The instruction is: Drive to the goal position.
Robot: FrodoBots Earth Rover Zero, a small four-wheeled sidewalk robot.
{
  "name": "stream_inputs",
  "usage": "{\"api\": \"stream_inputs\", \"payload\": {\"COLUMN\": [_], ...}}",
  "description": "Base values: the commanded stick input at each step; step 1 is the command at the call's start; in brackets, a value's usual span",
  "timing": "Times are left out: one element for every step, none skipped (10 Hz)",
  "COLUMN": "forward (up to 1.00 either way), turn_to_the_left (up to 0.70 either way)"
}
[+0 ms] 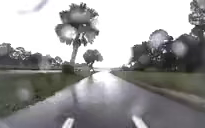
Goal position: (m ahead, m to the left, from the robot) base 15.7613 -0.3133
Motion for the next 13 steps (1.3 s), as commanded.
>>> {"api": "stream_inputs", "payload": {"forward": [1.00,1.00,1.00,1.00,1.00,1.00,1.00,1.00,1.00,1.00,1.00,1.00,1.00], "turn_to_the_left": [0.00,0.00,0.00,0.00,0.00,0.00,0.00,0.00,0.00,0.00,0.00,0.00,0.00]}}
